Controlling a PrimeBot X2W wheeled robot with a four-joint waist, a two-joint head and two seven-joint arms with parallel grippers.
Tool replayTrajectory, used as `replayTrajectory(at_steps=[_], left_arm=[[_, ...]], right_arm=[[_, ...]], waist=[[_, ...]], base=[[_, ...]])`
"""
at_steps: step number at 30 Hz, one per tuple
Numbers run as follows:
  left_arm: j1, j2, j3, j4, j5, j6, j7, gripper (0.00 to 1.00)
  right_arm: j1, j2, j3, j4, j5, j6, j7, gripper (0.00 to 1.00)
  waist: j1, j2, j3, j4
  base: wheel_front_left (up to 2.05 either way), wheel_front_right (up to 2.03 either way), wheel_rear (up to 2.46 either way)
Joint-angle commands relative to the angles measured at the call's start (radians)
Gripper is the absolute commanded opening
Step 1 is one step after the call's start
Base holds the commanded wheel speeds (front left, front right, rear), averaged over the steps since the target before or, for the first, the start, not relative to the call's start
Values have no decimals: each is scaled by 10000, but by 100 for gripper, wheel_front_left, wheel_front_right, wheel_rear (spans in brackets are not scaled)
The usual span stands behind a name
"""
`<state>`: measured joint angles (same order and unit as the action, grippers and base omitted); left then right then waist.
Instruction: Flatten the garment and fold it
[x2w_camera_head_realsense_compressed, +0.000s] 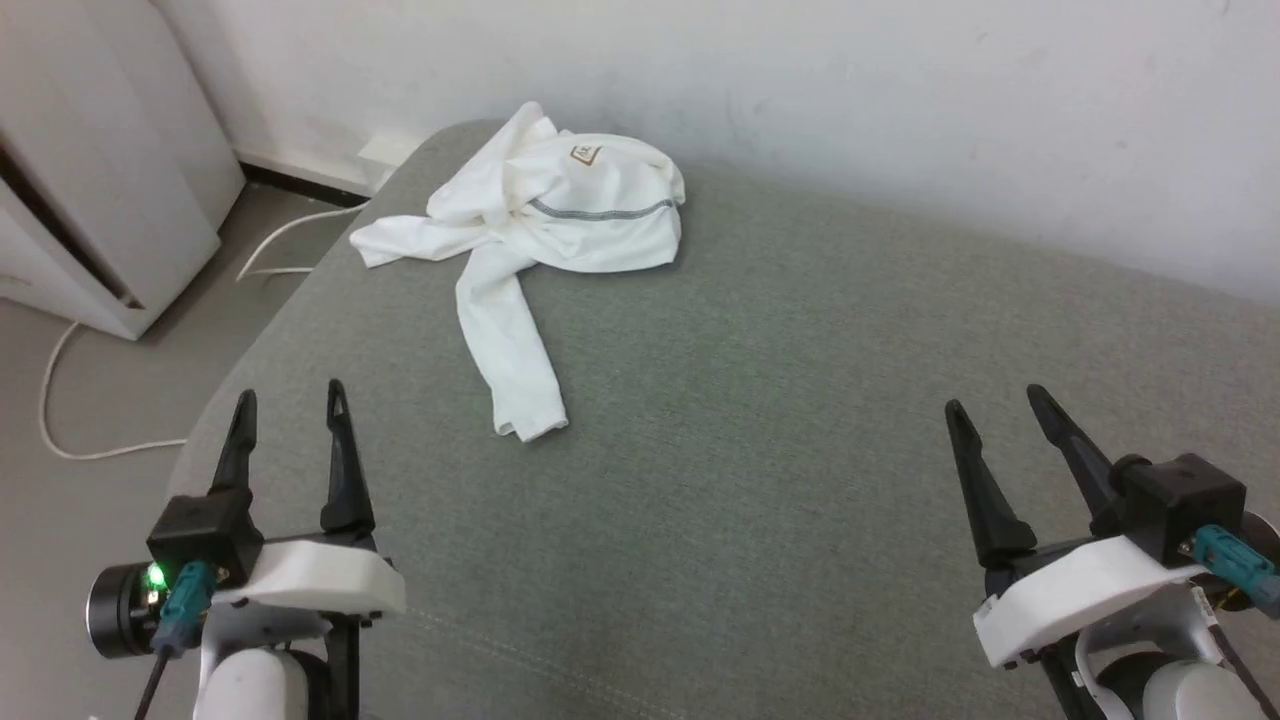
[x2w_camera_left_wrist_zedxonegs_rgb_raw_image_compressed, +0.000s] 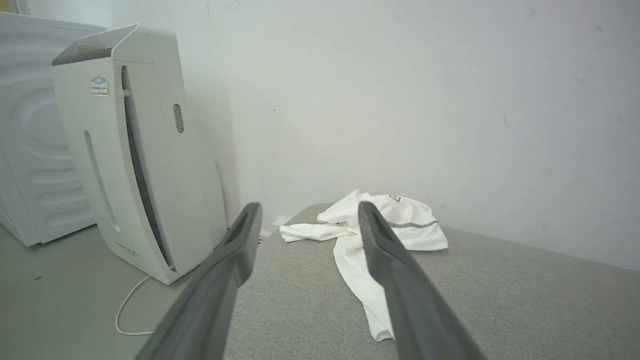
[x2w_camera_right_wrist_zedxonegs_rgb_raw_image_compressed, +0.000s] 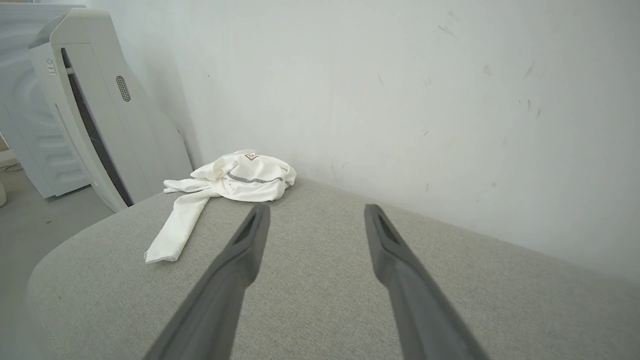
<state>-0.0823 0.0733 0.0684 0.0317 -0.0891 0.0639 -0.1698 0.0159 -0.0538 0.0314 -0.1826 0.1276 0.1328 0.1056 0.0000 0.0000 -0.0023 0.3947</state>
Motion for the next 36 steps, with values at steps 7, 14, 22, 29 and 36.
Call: replayTrajectory(at_steps=[7, 14, 22, 29, 36], left_arm=[[-574, 79, 64, 265, -296, 48, -225, 100], [-1606, 274, -55, 631, -378, -21, -182, 100], [-4141, 873, 159, 1418, -818, -283, -7, 100], [-6825, 1784, 566, 2606, -1357, -541, 599, 100], [-9549, 2941, 480, 4367, -1822, -1230, 2321, 100]], right_arm=[[-135, 25, 51, -351, 128, -15, 197, 100], [-430, 27, 131, -725, 143, -17, 533, 100], [-1263, -3, 554, -1281, -116, -18, 1072, 100], [-1974, -102, 766, -1674, -432, -19, 1275, 100], [-2567, -117, 970, -2114, -777, -20, 1278, 100]], waist=[[0, 0, 187, 303], [0, 0, 625, 215], [0, 0, 1827, -505], [0, 0, 3204, -1456], [0, 0, 4819, -2276]], base=[[0, 0, 0], [0, 0, 0], [0, 0, 0], [0, 0, 0], [0, 0, 0]])
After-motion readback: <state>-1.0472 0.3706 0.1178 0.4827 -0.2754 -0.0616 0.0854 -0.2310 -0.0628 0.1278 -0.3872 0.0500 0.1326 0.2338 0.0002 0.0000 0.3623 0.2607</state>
